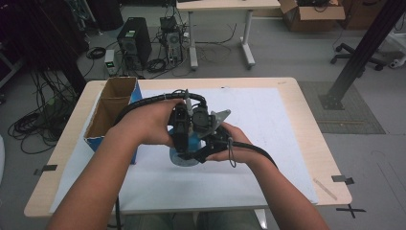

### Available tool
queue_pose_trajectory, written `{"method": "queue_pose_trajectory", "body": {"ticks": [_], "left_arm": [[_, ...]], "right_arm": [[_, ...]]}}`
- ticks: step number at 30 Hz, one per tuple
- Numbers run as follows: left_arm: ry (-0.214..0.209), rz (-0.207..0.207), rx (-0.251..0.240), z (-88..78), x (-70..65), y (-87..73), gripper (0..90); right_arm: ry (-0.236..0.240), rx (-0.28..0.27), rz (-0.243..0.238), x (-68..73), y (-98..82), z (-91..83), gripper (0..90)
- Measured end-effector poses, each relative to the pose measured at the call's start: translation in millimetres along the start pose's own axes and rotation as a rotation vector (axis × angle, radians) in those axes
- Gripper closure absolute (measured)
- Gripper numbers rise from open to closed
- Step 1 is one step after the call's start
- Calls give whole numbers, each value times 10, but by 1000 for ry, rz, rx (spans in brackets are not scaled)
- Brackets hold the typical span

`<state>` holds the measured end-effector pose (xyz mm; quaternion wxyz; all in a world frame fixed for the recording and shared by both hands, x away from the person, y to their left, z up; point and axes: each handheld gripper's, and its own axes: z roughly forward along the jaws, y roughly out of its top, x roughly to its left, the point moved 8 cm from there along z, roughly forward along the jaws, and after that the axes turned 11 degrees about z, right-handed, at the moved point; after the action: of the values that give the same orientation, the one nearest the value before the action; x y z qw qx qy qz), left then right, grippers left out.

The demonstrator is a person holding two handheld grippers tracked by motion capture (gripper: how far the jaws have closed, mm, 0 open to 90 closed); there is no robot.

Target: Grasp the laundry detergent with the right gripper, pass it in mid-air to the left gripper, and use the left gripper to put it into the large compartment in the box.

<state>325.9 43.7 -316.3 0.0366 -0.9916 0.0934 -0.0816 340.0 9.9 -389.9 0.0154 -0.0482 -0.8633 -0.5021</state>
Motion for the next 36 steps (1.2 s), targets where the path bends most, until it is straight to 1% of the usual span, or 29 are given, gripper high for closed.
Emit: {"method": "queue_pose_trajectory", "body": {"ticks": [3, 4, 5, 7, 8, 11, 12, 13, 14, 15, 17, 19, 21, 23, 26, 28, 29, 30, 31, 32, 36], "left_arm": [[1, -3, -4, -25, 9, 19, 386], [0, -5, -11, -29, 10, 29, 386], [-4, -3, -9, -36, 10, 31, 386], [-9, -8, -13, -40, 12, 42, 386], [-10, -2, -11, -45, 14, 45, 386], [-8, -3, -11, -51, 21, 52, 386], [-8, -6, -11, -54, 26, 51, 386], [-8, -5, -9, -61, 28, 49, 385], [-7, -9, -10, -64, 31, 46, 386], [-7, -11, -10, -69, 35, 42, 386], [-6, -14, -12, -78, 39, 35, 385], [-6, -25, -11, -86, 41, 32, 385], [-7, -27, -10, -92, 37, 31, 385], [-12, -27, -5, -102, 35, 30, 385], [-15, -25, -3, -117, 35, 36, 385], [-21, -32, -1, -125, 37, 40, 385], [-23, -34, -1, -127, 37, 41, 385], [-24, -36, -1, -129, 38, 44, 384], [-26, -38, -1, -133, 39, 45, 385], [-26, -49, -2, -135, 39, 49, 384], [-29, -47, 2, -145, 32, 48, 384]], "right_arm": [[12, -16, 20, -6, -6, -11, 403], [23, -22, 45, 16, -7, -20, 395], [21, -28, 50, 13, -5, -29, 383], [13, -29, 39, -3, -11, -42, 361], [18, -38, 55, 11, -5, -50, 349], [17, -61, 55, 9, 6, -83, 304], [12, -63, 38, -12, 5, -99, 296], [13, -70, 32, -13, 11, -111, 289], [12, -78, 50, 2, 20, -119, 270], [9, -84, 39, -10, 24, -128, 257], [8, -93, 48, -10, 30, -145, 238], [6, -100, 58, -13, 28, -156, 238], [10, -97, 47, -26, 12, -165, 218], [10, -99, 60, -24, 2, -170, 208], [20, -102, 61, -11, -9, -179, 184], [26, -98, 65, -8, -24, -185, 166], [32, -95, 75, -1, -34, -189, 161], [29, -99, 69, -7, -36, -191, 152], [33, -103, 74, -5, -39, -195, 139], [35, -103, 70, -13, -44, -201, 134], [35, -104, 72, -9, -56, -228, 114]]}}
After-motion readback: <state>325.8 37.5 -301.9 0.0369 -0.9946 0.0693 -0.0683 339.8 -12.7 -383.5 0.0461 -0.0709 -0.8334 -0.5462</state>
